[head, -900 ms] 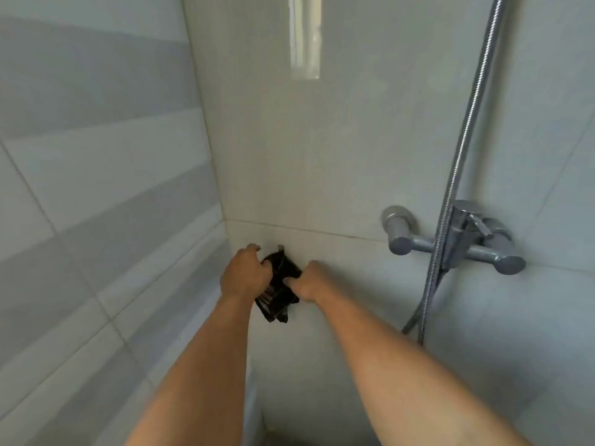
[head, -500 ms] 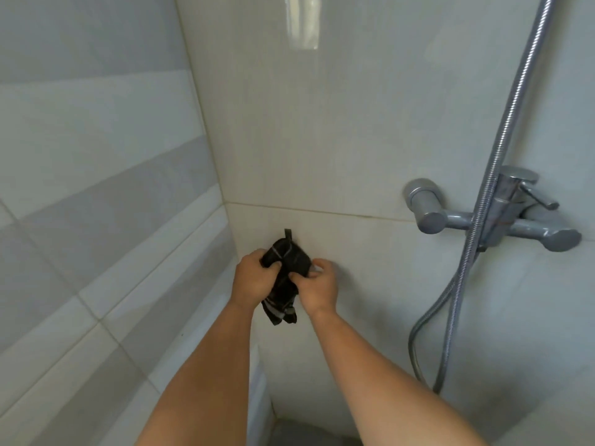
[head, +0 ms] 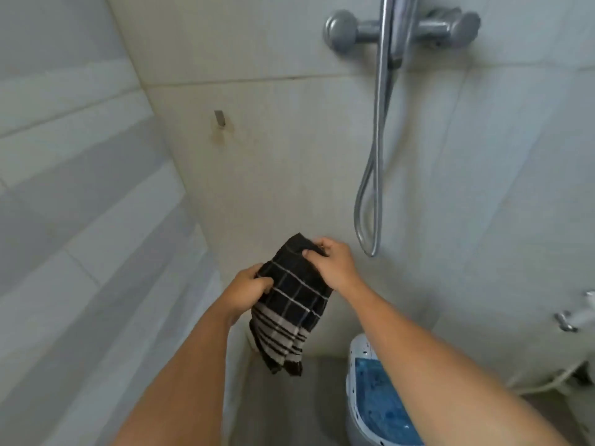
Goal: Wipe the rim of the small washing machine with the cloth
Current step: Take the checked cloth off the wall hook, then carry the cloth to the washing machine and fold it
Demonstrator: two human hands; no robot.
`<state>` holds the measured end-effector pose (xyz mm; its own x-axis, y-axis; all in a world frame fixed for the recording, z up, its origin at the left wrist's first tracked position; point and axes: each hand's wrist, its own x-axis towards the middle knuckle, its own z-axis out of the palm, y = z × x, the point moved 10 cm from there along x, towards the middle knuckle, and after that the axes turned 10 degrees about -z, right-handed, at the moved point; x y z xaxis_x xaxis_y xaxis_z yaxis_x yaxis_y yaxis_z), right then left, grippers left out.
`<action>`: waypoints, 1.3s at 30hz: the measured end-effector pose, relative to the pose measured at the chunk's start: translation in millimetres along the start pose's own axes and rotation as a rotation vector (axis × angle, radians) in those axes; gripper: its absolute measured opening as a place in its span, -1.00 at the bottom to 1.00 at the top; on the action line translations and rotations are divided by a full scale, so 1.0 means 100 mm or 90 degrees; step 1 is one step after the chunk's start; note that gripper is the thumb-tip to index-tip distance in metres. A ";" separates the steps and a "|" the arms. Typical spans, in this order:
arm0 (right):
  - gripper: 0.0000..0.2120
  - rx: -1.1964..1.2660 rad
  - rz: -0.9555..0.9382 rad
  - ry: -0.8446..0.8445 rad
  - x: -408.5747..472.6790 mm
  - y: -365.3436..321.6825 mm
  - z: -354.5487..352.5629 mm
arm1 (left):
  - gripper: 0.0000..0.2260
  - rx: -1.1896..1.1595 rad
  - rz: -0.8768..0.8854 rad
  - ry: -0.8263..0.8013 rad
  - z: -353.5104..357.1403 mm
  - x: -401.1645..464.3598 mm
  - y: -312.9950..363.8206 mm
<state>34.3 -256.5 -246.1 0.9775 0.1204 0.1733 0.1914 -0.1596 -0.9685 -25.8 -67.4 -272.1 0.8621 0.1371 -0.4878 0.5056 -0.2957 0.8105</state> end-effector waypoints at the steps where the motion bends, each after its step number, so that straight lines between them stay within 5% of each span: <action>1: -0.94 -0.019 0.003 -0.031 -0.07 0.16 -0.07 | -0.88 -0.023 -0.032 -0.038 0.19 0.02 -0.20; 5: -0.79 -0.020 0.073 -0.073 -0.78 0.93 -0.57 | -0.80 -0.180 -0.064 -0.176 1.21 -0.17 -0.91; 8: -0.61 0.019 0.125 0.053 -1.57 1.36 -1.01 | -0.71 -0.251 -0.079 -0.231 1.80 -0.53 -1.21; 10: -0.42 0.065 0.271 0.120 -2.31 1.75 -1.19 | -0.66 -0.282 -0.084 -0.239 2.06 -0.78 -1.36; 13: -0.28 0.279 0.440 0.027 -3.27 2.15 -1.03 | -0.74 -0.328 -0.075 -0.267 2.40 -1.13 -1.46; 15: -0.36 0.426 0.409 -0.006 -3.56 2.11 -0.93 | -0.78 -0.330 -0.051 -0.283 2.56 -1.32 -1.45; 20: -0.47 0.497 0.255 0.167 -3.71 1.90 -1.30 | -0.69 -0.208 -0.022 -0.301 2.72 -1.64 -1.59; 24: -0.60 0.391 0.227 0.089 -3.79 1.65 -1.42 | -0.65 -0.113 0.003 -0.360 2.80 -1.80 -1.64; 28: -0.59 0.282 0.223 0.098 -3.76 1.56 -1.60 | -0.12 0.023 0.037 -0.275 2.74 -1.74 -1.52; 33: -0.55 0.105 0.227 0.033 -3.62 1.42 -1.67 | -0.63 0.159 0.170 -0.165 2.66 -1.62 -1.25; 39: -0.80 -0.216 0.153 -0.033 -3.34 1.29 -1.79 | -0.84 0.333 0.273 -0.073 2.59 -1.54 -1.07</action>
<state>-251.7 -492.2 -396.9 0.9938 0.0880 -0.0683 -0.0151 -0.5015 -0.8651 -221.5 -301.6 -367.8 0.9589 -0.1867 -0.2138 0.0133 -0.7227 0.6911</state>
